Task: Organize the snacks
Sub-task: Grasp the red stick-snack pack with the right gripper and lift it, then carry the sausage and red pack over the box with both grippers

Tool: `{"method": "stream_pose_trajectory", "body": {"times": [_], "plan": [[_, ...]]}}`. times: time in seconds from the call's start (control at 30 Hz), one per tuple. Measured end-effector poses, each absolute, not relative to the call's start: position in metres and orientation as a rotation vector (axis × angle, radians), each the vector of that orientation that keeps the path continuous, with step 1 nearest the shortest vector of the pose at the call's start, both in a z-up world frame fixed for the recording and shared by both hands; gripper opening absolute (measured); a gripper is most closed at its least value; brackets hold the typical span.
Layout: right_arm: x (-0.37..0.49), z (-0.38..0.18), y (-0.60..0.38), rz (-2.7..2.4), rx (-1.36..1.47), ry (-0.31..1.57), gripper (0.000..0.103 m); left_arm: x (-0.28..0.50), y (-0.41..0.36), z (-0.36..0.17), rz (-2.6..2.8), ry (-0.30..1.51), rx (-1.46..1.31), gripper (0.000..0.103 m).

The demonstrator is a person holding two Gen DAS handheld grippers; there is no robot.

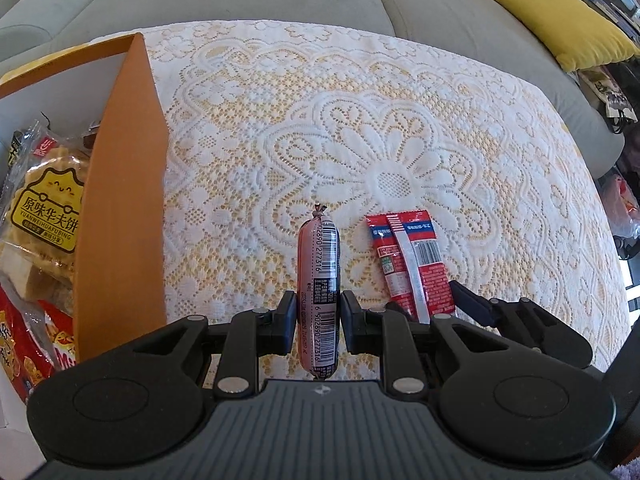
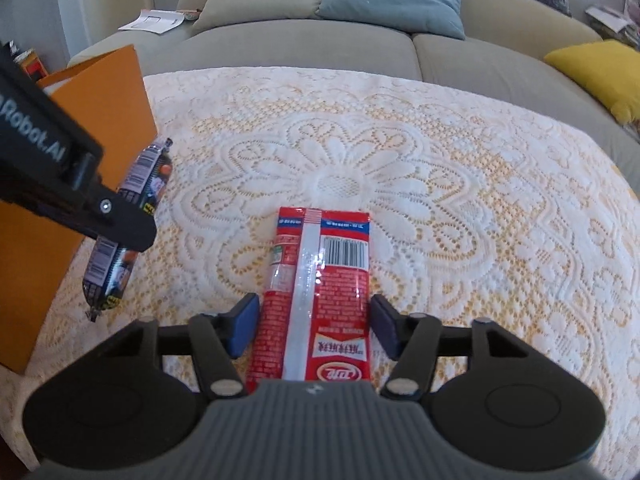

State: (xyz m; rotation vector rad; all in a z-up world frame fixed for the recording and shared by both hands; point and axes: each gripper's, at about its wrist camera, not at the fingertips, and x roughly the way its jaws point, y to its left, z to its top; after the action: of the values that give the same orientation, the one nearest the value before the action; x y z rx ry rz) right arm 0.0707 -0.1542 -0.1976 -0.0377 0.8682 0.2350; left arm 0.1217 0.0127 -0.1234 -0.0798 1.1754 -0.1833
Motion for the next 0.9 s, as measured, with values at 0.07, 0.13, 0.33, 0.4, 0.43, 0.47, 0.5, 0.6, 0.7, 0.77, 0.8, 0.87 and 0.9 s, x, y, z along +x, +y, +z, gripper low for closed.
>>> {"method": "stream_pose_trajectory", "body": {"times": [0.07, 0.13, 0.33, 0.4, 0.43, 0.47, 0.5, 0.6, 0.7, 0.77, 0.8, 0.87, 0.9], "plan": [[0.073, -0.196, -0.159, 0.231, -0.015, 0.878, 0.044, 0.121, 0.013, -0.123, -0.187, 1.174, -0.085, 0.025], [0.076, -0.194, -0.164, 0.226, 0.01, 0.889, 0.04, 0.12, 0.012, -0.12, -0.192, 1.168, -0.091, 0.026], [0.073, -0.176, -0.169, 0.221, 0.044, 0.862, 0.031, 0.112, 0.016, -0.099, -0.218, 1.126, -0.115, 0.025], [0.069, -0.163, -0.168, 0.23, 0.041, 0.833, 0.031, 0.11, 0.02, -0.09, -0.224, 1.112, -0.134, 0.026], [0.067, -0.155, -0.167, 0.241, 0.044, 0.818, 0.031, 0.108, 0.024, -0.084, -0.227, 1.103, -0.148, 0.026], [0.065, -0.147, -0.166, 0.256, 0.047, 0.802, 0.031, 0.107, 0.027, -0.08, -0.227, 1.098, -0.158, 0.026], [0.063, -0.139, -0.164, 0.272, 0.046, 0.786, 0.031, 0.105, 0.031, -0.075, -0.226, 1.092, -0.167, 0.026], [0.059, -0.115, -0.155, 0.329, 0.05, 0.745, 0.031, 0.101, 0.043, -0.062, -0.194, 1.088, -0.165, 0.025], [0.057, -0.093, -0.142, 0.397, 0.072, 0.724, 0.03, 0.098, 0.055, -0.052, -0.149, 1.093, -0.164, 0.025], [0.057, -0.079, -0.13, 0.443, 0.07, 0.707, 0.03, 0.095, 0.067, -0.045, -0.116, 1.087, -0.169, 0.025], [0.056, -0.072, -0.122, 0.465, 0.062, 0.697, 0.03, 0.094, 0.073, -0.042, -0.094, 1.084, -0.165, 0.025], [0.056, -0.06, -0.108, 0.505, 0.042, 0.681, 0.03, 0.091, 0.086, -0.035, -0.044, 1.065, -0.16, 0.025], [0.057, -0.055, -0.101, 0.522, 0.037, 0.677, 0.03, 0.09, 0.092, -0.033, -0.027, 1.059, -0.163, 0.025]]}}
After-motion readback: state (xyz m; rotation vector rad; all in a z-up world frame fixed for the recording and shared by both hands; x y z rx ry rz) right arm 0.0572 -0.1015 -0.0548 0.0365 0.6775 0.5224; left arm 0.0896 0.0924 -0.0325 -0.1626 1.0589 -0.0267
